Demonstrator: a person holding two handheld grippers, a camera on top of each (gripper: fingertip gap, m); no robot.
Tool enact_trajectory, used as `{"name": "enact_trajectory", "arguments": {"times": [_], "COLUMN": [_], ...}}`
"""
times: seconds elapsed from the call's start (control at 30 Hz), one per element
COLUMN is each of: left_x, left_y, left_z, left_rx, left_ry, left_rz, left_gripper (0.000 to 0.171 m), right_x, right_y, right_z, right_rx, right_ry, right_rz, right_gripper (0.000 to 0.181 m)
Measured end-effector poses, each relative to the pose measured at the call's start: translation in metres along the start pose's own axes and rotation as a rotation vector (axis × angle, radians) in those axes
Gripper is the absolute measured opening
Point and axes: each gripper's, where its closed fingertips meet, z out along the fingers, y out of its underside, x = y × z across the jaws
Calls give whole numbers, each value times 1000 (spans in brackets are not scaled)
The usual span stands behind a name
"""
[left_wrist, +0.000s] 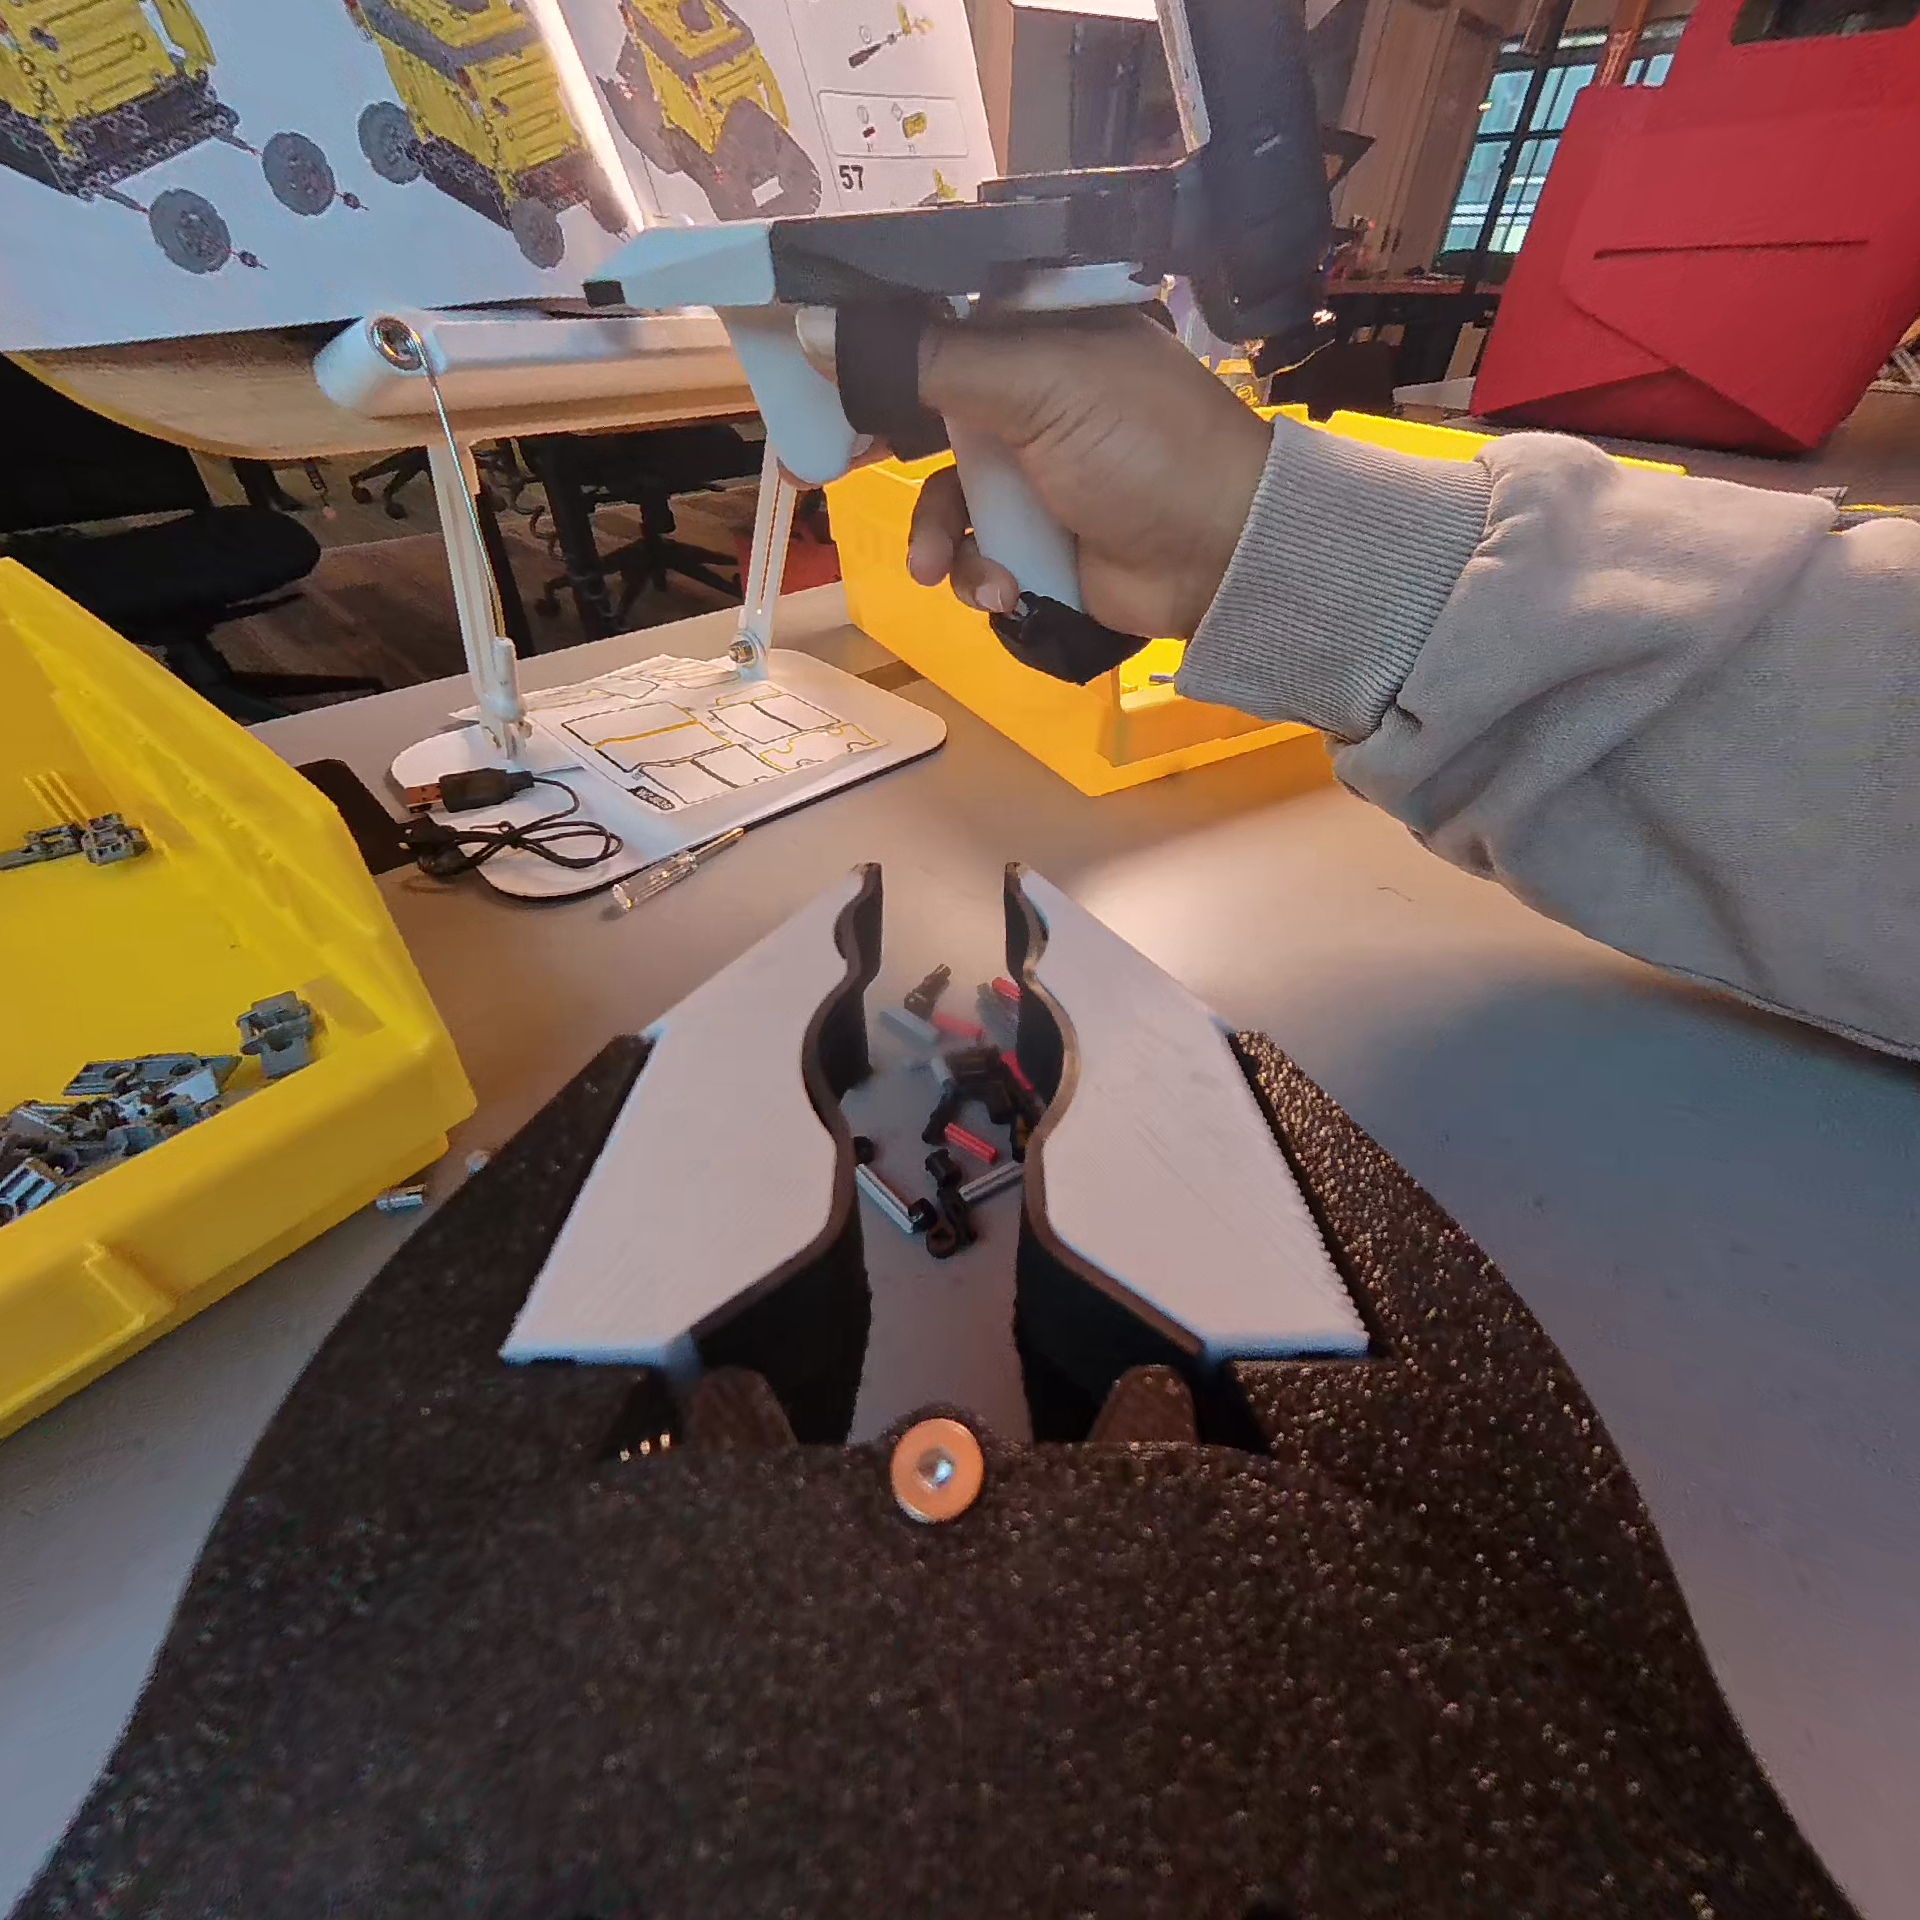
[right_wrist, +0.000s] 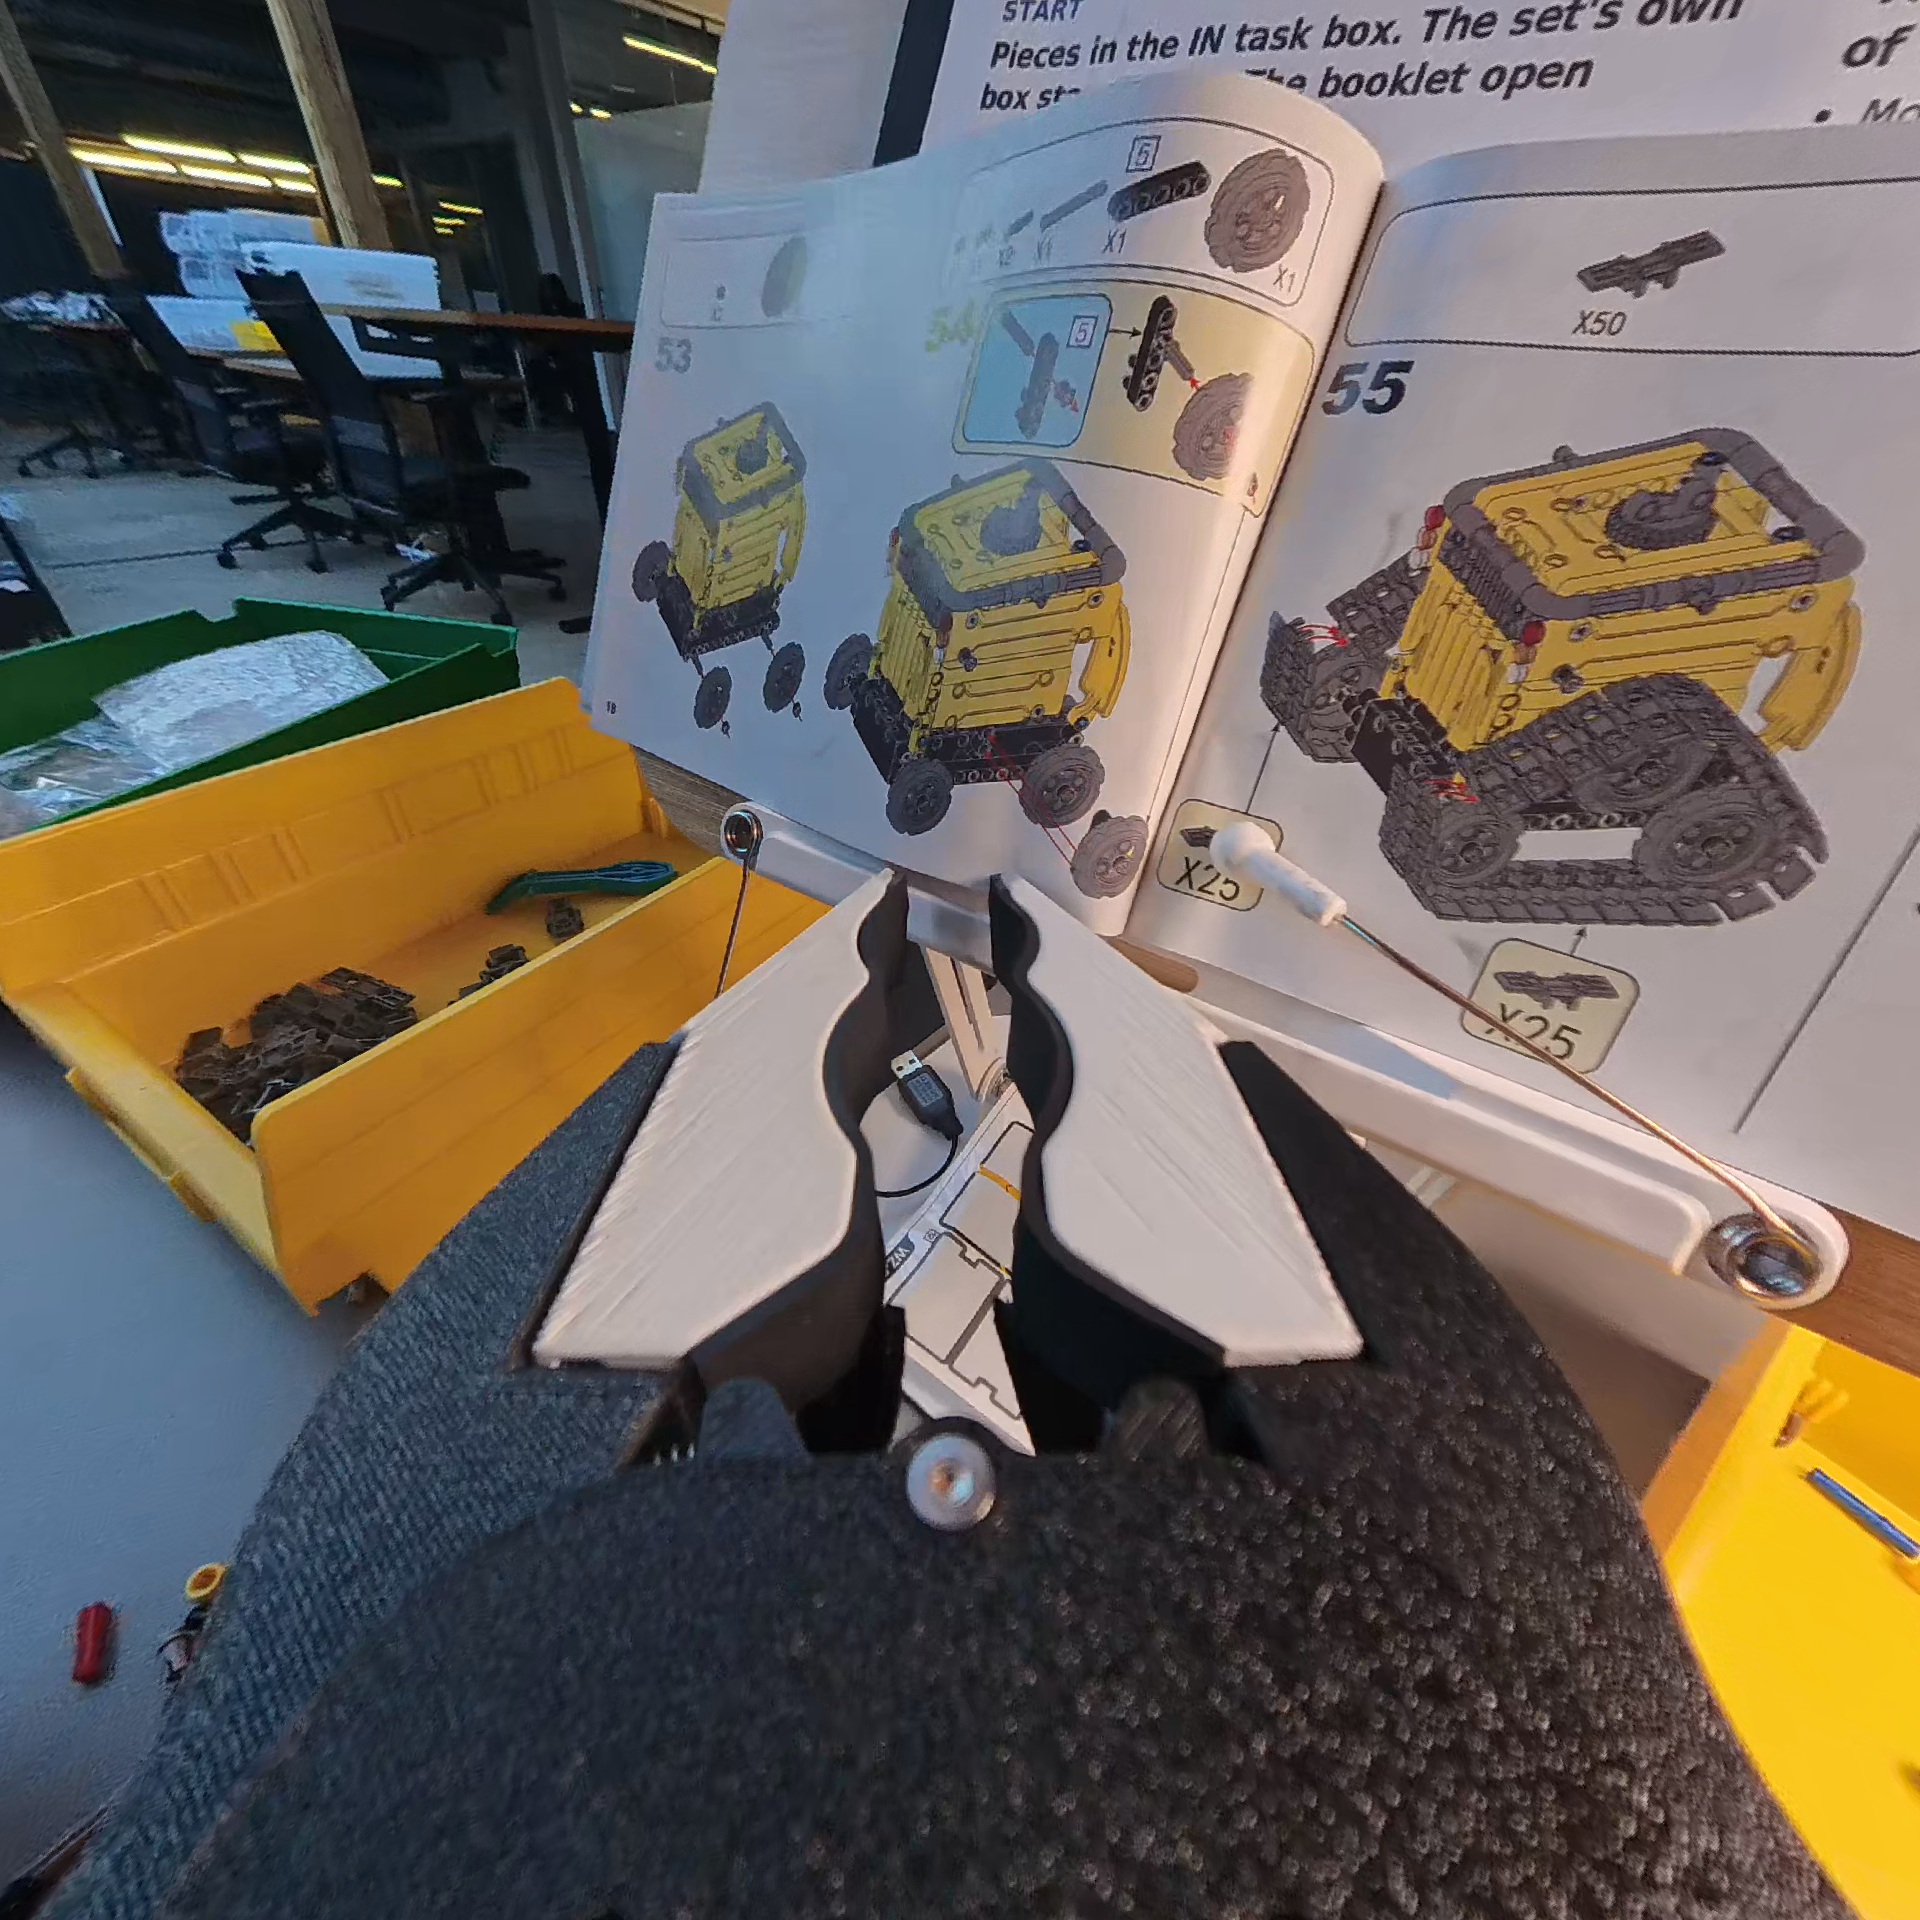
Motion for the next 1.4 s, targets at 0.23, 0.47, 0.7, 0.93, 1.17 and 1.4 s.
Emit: {"name": "enact_trajectory", "arguments": {"times": [0.23, 0.47, 0.7, 0.93, 1.17, 1.4], "left_x": [2, 2, 2, 2, 0, -2], "left_y": [0, 1, 1, 1, 0, -5], "left_z": [0, 0, 1, 1, -1, -4], "left_rx": [-4, -6, -7, -8, -10, 13], "left_ry": [11, 15, 18, 21, 11, -3], "left_rz": [-5, -10, -18, -19, -63, -51], "left_gripper": [23, 24, 24, 24, 22, 26], "right_x": [8, 18, 9, 3, 2, 0], "right_y": [-7, -12, -24, -16, -15, -16], "right_z": [-8, -8, -1, 0, 0, -1], "right_rx": [68, 105, 108, 98, 91, 86], "right_ry": [62, 114, 109, 109, 104, 103], "right_rz": [44, 54, -8, -6, 0, -1], "right_gripper": [16, 15, 2, 2, 2, 4]}}
